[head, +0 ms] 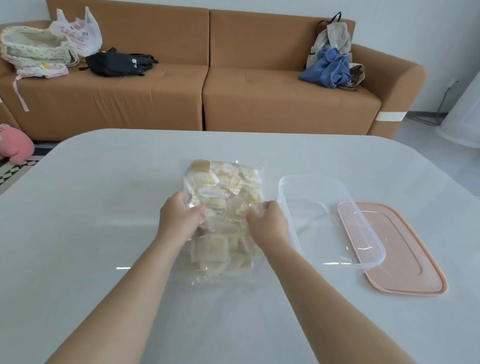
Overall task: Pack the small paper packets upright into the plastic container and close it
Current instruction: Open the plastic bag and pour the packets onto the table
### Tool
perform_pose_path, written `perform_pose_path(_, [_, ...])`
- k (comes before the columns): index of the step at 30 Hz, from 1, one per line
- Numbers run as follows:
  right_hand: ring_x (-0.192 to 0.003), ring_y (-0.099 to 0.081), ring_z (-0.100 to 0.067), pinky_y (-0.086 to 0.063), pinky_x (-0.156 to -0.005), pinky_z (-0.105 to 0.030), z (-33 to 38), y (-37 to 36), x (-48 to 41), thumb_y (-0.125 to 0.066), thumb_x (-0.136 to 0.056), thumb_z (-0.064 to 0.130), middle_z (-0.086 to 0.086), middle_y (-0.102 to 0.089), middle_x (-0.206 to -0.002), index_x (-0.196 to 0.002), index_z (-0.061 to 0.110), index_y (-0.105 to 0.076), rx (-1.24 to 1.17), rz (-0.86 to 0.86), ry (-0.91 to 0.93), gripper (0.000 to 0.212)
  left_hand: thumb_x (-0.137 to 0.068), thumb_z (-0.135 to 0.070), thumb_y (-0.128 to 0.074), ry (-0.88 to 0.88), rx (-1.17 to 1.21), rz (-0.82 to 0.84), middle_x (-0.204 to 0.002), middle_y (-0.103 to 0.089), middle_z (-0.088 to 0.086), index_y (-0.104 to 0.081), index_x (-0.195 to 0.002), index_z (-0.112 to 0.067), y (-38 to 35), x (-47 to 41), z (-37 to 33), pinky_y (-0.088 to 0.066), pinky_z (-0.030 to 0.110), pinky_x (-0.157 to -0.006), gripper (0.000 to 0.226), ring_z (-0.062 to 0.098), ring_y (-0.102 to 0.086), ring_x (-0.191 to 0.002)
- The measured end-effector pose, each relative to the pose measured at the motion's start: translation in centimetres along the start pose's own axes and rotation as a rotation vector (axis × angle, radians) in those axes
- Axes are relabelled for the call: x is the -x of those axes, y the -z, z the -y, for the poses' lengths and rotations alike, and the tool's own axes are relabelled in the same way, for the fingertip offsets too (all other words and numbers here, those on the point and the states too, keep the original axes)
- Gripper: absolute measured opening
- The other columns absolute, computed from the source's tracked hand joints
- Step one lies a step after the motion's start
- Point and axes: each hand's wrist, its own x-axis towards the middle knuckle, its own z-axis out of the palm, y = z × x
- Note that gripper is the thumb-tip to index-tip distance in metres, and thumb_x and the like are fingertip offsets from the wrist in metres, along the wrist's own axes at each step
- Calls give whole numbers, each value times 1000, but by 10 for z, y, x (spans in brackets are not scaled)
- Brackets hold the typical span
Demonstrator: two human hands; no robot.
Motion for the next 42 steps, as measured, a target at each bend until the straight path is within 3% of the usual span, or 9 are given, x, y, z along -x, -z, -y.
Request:
perform_pose_path(3, [-78,-56,-14,-45,-64,-27,8,10,14,-51,-94,20,10,-53,-81,-112,17,-48,-145,-145,204,19,-87,-12,-62,-307,-24,-185,-76,-53,-2,-49,-78,-13,3,22,-16,-34,21,-55,16,16,-51,-69])
perform_pose_path(7, [-79,-54,1,-38,-65,-16,25,39,43,-56,-92,14,16,-55,-90,-123,25,-41,-299,-176,417,36,-93,-16,-60,-542,227,-206,-116,-62,1,-49,-114,-13,17,42,-33,-42,7,-80,24,11,-63,-103])
perform_pose_path(10, [-108,-55,1,-45,-91,-19,14,46,60,-70,-84,25,14,-57,-120,-129,32,-36,-324,-37,461,56,-89,-39,-60,-472,334,-39,-136,-50,-3,-37,-134,-17,21,60,-25,-37,21,-101,55,7,-48,-126])
perform_pose_path(15, [-126,-50,-9,-42,-106,-39,-6,30,63,-72,-69,48,9,-52,-133,-136,30,-31,-357,29,411,81,-85,-52,-55,-324,338,71,-137,-39,-12,-27,-130,-23,16,78,-14,-32,1,-90,60,-19,-39,-118])
perform_pose_path(20, [-128,-47,-13,-41,-107,-39,-18,25,53,-73,-61,54,8,-50,-135,-144,29,-24,-240,108,307,100,-82,-45,-70,-136,243,148,-134,-45,-4,-33,-122,-27,9,72,4,-38,27,-100,58,11,-47,-124])
perform_pose_path(25, [-123,-47,-15,-43,-102,-39,-28,13,48,-78,-62,54,10,-52,-124,-140,29,-28,-192,103,226,96,-83,-37,-70,-86,170,163,-110,-54,-6,-41,-111,-16,7,71,8,-39,14,-70,46,2,-53,-96])
perform_pose_path(33, [-94,-60,-13,-46,-74,-28,-29,12,45,-72,-79,30,15,-61,-92,-106,45,-34,-207,-35,222,49,-85,-35,-69,-200,129,9,-86,-65,-2,-59,-92,-18,3,63,2,-47,29,-73,21,16,-62,-84])
perform_pose_path(38, [-93,-62,-13,-50,-77,-32,-22,22,49,-69,-83,29,11,-64,-95,-104,49,-34,-216,-67,272,45,-84,-29,-71,-307,195,-69,-89,-66,-20,-52,-74,-32,8,69,-14,-40,11,-69,22,-6,-58,-87])
perform_pose_path(42, [-102,-61,-10,-48,-79,-26,-20,31,48,-68,-83,23,9,-65,-108,-118,37,-38,-255,-14,289,48,-82,-37,-73,-320,148,149,-104,-64,-19,-55,-102,-29,17,60,-10,-41,15,-82,28,-7,-55,-103])
